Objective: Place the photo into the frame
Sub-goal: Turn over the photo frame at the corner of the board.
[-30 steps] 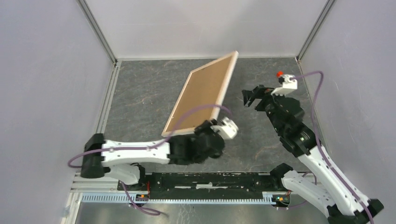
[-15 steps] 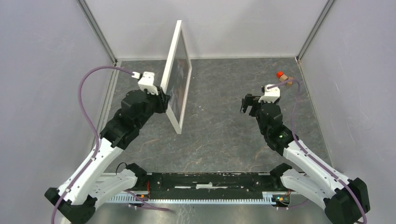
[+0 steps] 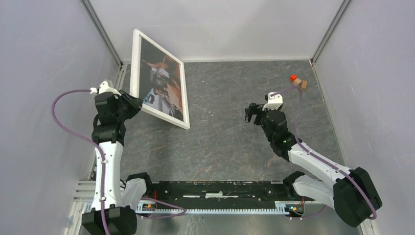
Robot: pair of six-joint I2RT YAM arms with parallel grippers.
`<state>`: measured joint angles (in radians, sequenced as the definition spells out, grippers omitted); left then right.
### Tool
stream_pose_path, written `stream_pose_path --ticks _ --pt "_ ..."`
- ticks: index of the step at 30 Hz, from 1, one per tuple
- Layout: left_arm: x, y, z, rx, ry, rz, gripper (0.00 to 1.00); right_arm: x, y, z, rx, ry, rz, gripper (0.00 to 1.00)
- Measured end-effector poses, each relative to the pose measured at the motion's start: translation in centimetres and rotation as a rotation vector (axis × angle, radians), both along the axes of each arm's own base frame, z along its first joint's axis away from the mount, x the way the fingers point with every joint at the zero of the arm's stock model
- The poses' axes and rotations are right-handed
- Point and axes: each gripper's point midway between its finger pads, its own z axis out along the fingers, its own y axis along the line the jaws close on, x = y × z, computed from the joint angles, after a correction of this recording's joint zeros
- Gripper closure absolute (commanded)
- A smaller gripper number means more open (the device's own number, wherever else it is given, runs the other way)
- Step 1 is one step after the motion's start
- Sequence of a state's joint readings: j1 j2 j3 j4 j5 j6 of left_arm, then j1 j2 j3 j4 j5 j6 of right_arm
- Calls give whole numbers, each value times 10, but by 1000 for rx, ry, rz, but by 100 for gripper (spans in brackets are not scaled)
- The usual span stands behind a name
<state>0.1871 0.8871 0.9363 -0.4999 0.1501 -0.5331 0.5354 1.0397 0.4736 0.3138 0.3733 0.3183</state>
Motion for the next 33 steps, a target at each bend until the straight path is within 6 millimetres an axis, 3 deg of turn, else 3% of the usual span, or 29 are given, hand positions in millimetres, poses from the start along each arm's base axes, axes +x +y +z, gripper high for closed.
stream_pose_path --ticks 9,13,33 --pt "32 55 -35 -149 25 213 98 5 7 -16 -7 30 31 5" --pt "30 74 -62 -226 79 280 98 7 6 -13 2 19 29 5" --pt "-9 83 -151 -431 304 515 98 9 5 -18 13 24 41 6"
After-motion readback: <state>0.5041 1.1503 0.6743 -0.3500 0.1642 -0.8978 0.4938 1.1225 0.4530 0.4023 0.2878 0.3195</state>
